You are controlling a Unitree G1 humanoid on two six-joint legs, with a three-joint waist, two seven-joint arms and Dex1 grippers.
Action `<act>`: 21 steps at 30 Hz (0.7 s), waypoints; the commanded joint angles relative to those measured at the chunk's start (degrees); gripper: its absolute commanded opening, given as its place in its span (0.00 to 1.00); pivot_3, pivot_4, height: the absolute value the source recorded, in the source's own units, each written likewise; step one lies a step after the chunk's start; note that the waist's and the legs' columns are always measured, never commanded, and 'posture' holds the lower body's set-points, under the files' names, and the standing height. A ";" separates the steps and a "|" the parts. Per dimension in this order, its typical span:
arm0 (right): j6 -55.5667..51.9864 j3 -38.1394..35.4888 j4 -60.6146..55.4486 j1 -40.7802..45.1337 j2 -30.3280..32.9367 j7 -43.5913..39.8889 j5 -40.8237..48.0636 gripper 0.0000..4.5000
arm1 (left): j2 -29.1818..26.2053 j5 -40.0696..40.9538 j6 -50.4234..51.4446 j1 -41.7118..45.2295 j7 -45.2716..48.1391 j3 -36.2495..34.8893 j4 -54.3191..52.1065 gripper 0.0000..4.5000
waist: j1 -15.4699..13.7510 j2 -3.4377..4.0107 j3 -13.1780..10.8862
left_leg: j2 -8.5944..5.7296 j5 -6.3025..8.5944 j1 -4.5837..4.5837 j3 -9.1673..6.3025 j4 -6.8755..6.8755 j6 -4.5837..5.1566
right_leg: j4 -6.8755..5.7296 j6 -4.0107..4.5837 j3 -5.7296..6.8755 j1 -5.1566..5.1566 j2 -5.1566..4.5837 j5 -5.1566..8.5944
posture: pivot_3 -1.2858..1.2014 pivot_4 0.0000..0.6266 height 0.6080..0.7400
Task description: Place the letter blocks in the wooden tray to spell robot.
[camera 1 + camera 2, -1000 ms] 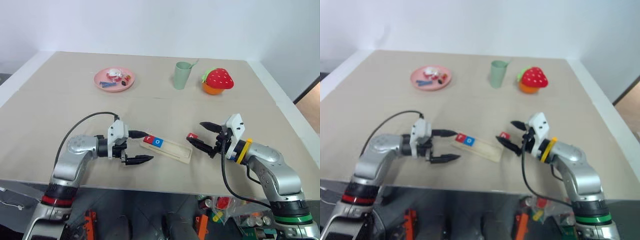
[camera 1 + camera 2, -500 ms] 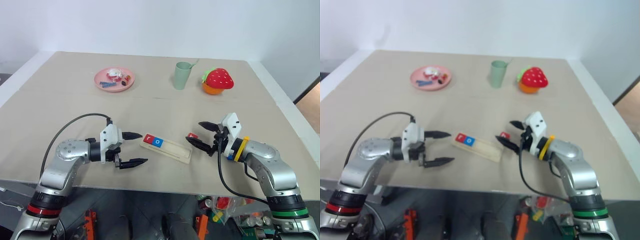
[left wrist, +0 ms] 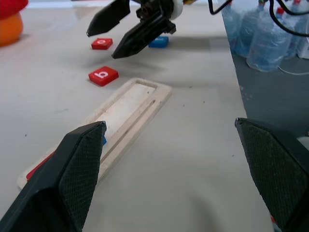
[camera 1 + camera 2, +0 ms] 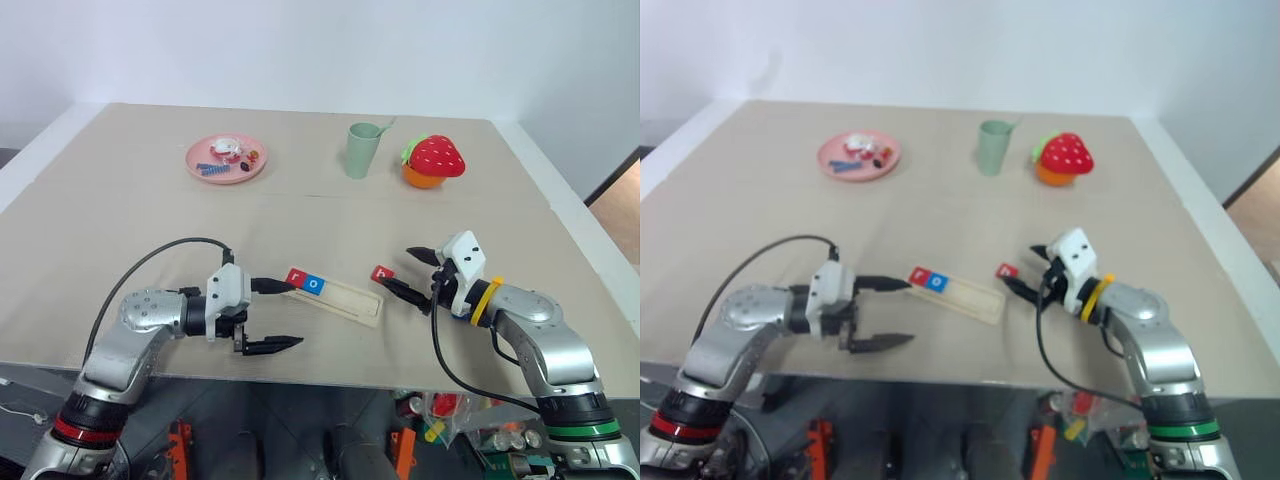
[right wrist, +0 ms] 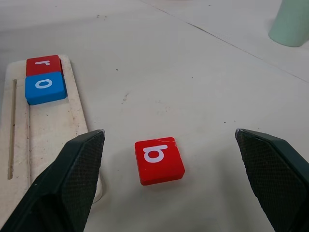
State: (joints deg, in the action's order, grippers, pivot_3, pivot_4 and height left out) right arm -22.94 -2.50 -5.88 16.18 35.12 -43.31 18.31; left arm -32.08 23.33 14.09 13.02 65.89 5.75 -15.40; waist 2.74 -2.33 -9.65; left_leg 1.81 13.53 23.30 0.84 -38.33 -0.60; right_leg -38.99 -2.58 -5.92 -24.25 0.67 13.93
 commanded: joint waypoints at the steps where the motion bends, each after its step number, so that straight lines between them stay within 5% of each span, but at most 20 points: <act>1: 0.84 -0.20 -0.54 2.54 0.63 -0.97 -0.15 1.00 | -0.15 2.80 1.36 -1.46 -1.61 -1.11 -4.56 0.99 | 0.03 0.01 0.00 | 0.00 0.00 0.00 0.01 0.00 0.00 | 0.00 0.00 -0.01 0.00 0.00 0.00 | 0.52 0.24 1.00; 21: 2.47 5.41 14.15 9.90 -2.15 -5.98 -4.36 1.00 | 0.80 -2.54 -5.45 -9.73 -10.31 -1.25 -6.60 0.99 | 0.03 0.03 -0.02 | 0.00 0.00 -0.05 0.14 0.05 0.00 | 0.03 0.02 -0.09 -0.01 -0.01 0.00 | 0.52 0.24 1.00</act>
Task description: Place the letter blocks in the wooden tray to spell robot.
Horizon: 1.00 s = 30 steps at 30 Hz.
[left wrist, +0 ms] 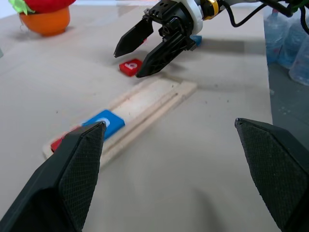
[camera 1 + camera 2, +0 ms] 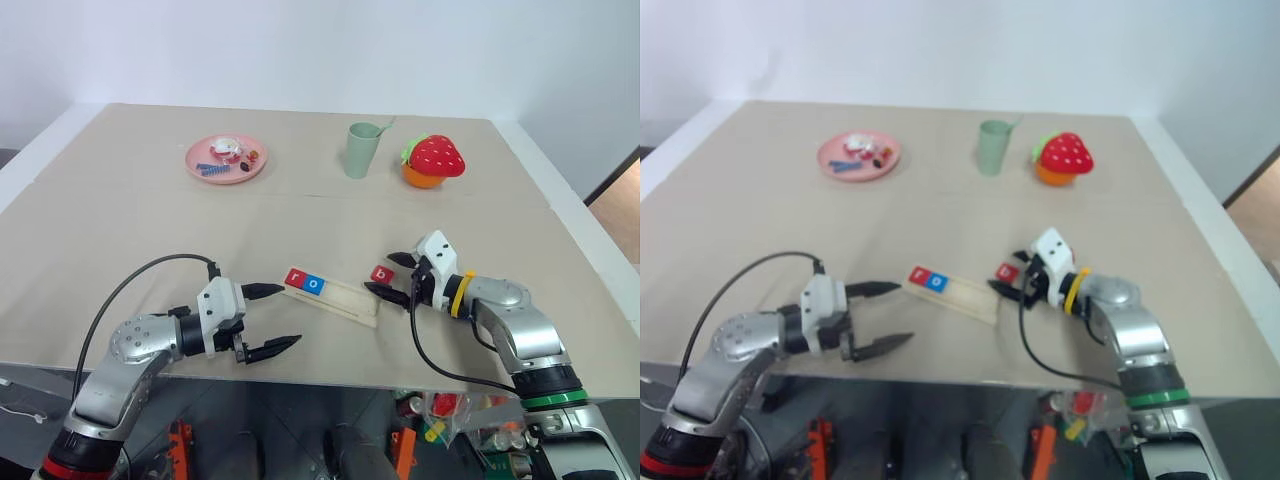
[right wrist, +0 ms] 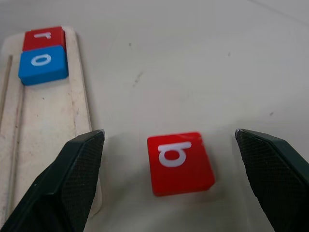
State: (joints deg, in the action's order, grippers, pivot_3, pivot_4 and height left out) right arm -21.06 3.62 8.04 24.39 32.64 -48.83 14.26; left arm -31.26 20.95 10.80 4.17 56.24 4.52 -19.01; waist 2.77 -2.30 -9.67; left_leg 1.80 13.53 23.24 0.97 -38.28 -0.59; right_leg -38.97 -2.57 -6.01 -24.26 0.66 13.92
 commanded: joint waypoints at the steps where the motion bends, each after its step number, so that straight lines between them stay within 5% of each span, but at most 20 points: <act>1: 0.90 -0.60 0.82 1.76 0.30 -0.39 -0.61 1.00 | -0.03 -0.29 -2.34 -1.06 -0.75 0.02 -3.06 0.99 | 0.00 0.00 0.00 | 0.00 0.00 0.00 0.01 0.00 0.00 | 0.00 0.00 -0.01 0.00 0.00 0.00 | 0.52 0.24 1.00; 6: 1.37 -0.77 3.16 2.22 -0.17 0.56 -1.51 1.00 | 0.04 -0.59 -2.60 -1.11 -1.47 0.25 -3.00 0.99 | 0.00 0.00 0.00 | 0.00 0.00 -0.02 0.02 -0.01 0.00 | 0.00 0.02 0.00 0.00 0.01 -0.01 | 0.52 0.24 1.00; 16: 1.82 -0.56 2.73 0.55 -0.06 0.40 -2.36 0.29 | 0.13 -0.72 -2.44 -0.61 -2.42 1.17 -3.42 1.00 | 0.01 0.00 0.00 | 0.00 0.00 -0.02 0.03 -0.01 0.00 | 0.00 0.00 -0.02 0.01 0.00 -0.01 | 0.52 0.24 1.00; 25: -6.58 -3.27 -11.63 4.48 1.27 1.04 3.43 0.27 | 0.93 -0.39 -2.04 -1.86 -6.35 -1.23 -3.26 1.00 | 0.11 0.29 -0.21 | 0.02 0.00 0.03 0.04 0.00 0.00 | 0.00 -0.01 -0.07 -0.07 0.01 -0.02 | 0.52 0.24 1.00; 30: -14.74 2.80 -22.12 3.93 1.62 -2.51 6.57 0.27 | 1.86 0.79 0.24 -3.14 -9.61 -2.29 -4.10 1.00 | 0.07 0.36 -0.26 | 0.06 0.00 0.02 -0.08 0.10 0.00 | 0.00 0.01 0.04 -0.07 0.04 0.04 | 0.52 0.24 1.00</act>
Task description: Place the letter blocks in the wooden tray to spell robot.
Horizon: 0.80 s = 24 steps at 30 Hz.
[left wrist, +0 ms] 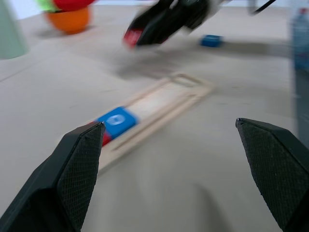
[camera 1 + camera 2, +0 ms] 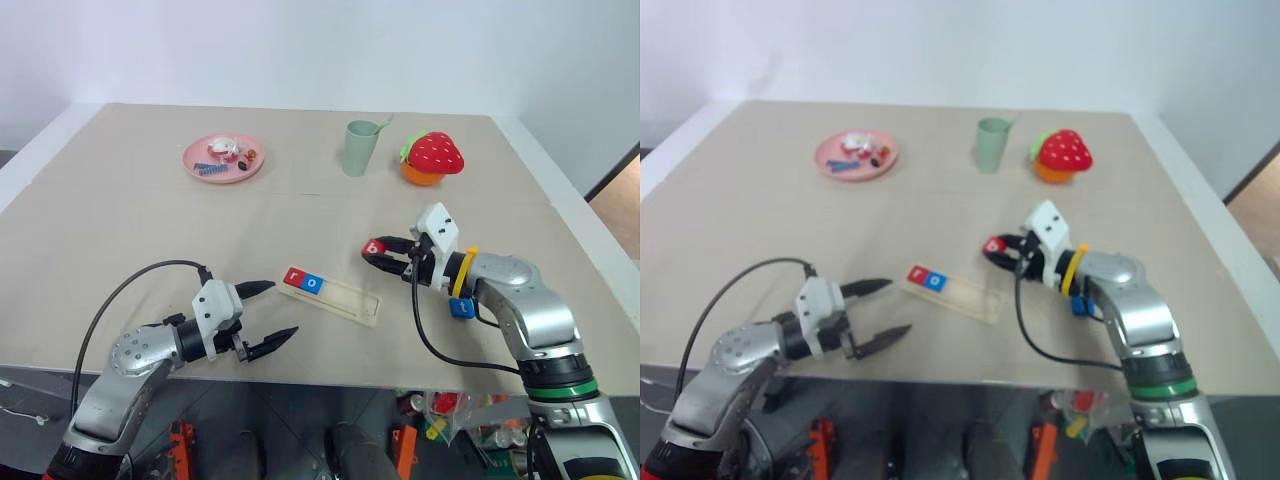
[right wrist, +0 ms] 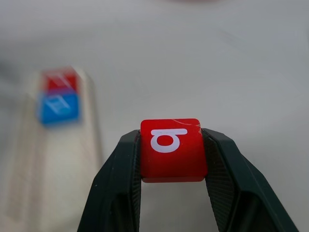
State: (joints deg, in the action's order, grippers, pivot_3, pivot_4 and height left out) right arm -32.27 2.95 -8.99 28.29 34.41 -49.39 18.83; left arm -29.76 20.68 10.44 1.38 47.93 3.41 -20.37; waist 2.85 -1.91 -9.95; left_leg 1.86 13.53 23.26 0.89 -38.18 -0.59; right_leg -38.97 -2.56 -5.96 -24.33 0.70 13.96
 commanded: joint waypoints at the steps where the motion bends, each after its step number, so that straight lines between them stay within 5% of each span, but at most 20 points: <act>1: -3.34 4.78 -4.67 -0.03 -0.19 -2.02 1.07 0.27 | 0.47 1.32 0.87 -0.46 -1.53 -1.09 -2.96 1.00 | -0.01 -0.06 0.01 | 0.01 0.00 0.00 -0.04 0.04 0.00 | 0.00 0.04 0.05 0.01 0.00 0.04 | 0.52 0.24 1.00; 11: 0.97 13.31 4.12 2.46 -1.23 -4.42 -5.88 0.27 | -0.11 2.27 2.18 -1.51 -1.66 -0.71 -5.18 1.00 | -0.07 -0.06 -0.05 | -0.05 0.00 0.02 0.03 0.06 -0.01 | 0.06 0.06 0.03 -0.01 -0.06 0.04 | 0.52 0.24 1.00; 24: -0.37 12.99 7.14 4.97 -5.07 -2.94 -7.29 0.27 | -0.38 1.93 2.41 -0.87 -1.67 0.06 -5.18 1.00 | -0.06 -0.05 -0.06 | -0.04 0.00 0.02 -0.02 0.10 -0.01 | 0.06 0.08 0.06 -0.02 -0.03 0.05 | 0.52 0.24 1.00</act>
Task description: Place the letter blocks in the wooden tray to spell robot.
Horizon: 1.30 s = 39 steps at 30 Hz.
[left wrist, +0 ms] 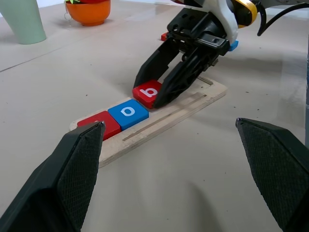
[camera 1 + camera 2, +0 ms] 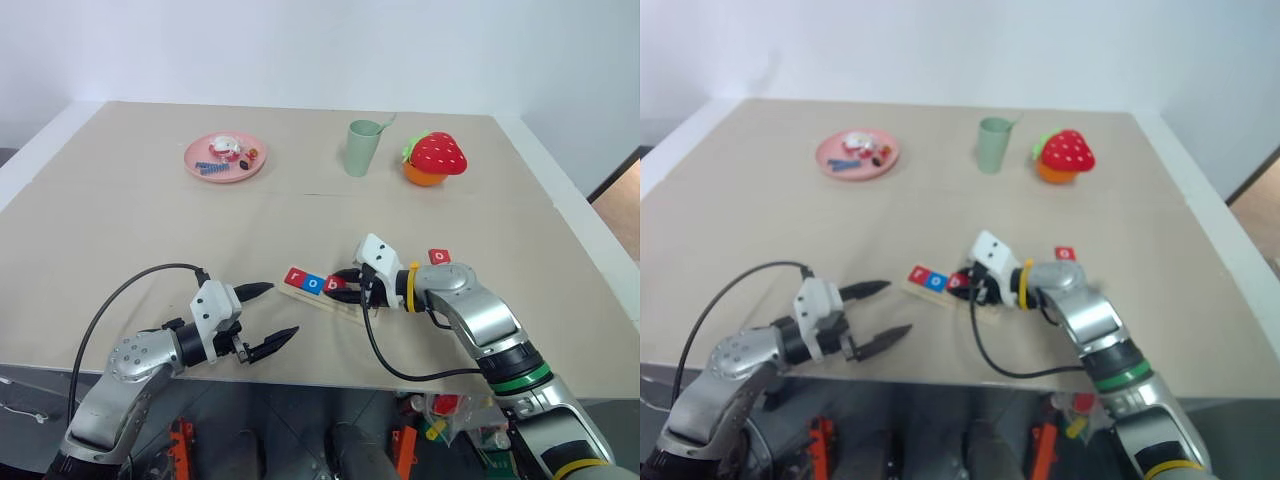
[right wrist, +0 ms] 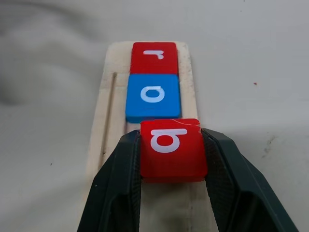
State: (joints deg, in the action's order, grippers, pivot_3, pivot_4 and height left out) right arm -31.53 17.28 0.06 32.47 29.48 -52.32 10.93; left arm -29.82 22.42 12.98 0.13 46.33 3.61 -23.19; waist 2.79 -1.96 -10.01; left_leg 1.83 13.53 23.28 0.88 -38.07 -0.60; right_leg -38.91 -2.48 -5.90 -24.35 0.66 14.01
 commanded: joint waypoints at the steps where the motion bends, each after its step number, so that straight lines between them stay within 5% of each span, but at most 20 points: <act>1: -1.31 -1.35 -2.19 0.72 -0.14 0.08 0.58 0.27 | -0.30 0.19 -0.07 0.55 -0.08 -0.07 -2.28 1.00 | 0.00 0.00 0.00 | 0.00 0.00 0.00 -0.01 0.00 0.00 | 0.00 0.00 0.01 0.00 0.00 0.00 | 0.52 0.24 1.00; 29: -4.81 -1.73 -5.11 -1.42 -0.07 1.26 1.89 0.27 | -0.21 -0.91 0.01 3.15 0.28 1.47 -0.96 1.00 | 0.00 0.01 -0.01 | 0.00 0.00 0.00 -0.04 0.03 0.00 | 0.00 0.02 0.03 0.00 0.00 0.00 | 0.52 0.24 1.00; 34: -5.68 -2.48 -5.78 -0.95 -0.84 2.21 2.70 0.73 | -0.33 -1.16 -0.20 3.43 0.83 2.01 -0.79 1.00 | 0.01 0.00 -0.01 | -0.01 0.00 0.00 -0.04 0.03 0.00 | 0.00 0.01 0.03 0.00 0.00 0.01 | 0.52 0.24 1.00; 37: -6.83 -3.77 -6.85 -0.67 -1.01 3.09 3.68 0.94 | -0.17 -1.43 -0.55 3.96 0.81 2.25 -0.52 1.00 | 0.00 0.00 -0.02 | -0.01 0.00 0.00 -0.04 0.03 0.00 | 0.00 0.02 0.03 0.00 0.00 0.00 | 0.52 0.24 1.00; 39: -8.14 -5.39 -8.29 -0.30 -1.25 4.02 4.73 0.99 | -0.20 -1.48 -0.74 4.10 0.88 2.39 -0.45 1.00 | 0.00 0.00 -0.02 | -0.02 0.00 0.00 -0.04 0.02 0.00 | 0.00 0.01 0.03 0.00 0.00 0.00 | 0.52 0.24 1.00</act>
State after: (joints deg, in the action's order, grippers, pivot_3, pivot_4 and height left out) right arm -38.92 14.75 -4.59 31.28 28.46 -49.10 14.05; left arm -29.98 20.82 13.03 3.35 46.89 6.33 -22.94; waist 2.79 -1.96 -10.03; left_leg 1.81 13.53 23.29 0.85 -38.05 -0.60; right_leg -38.91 -2.47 -5.88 -24.35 0.66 14.01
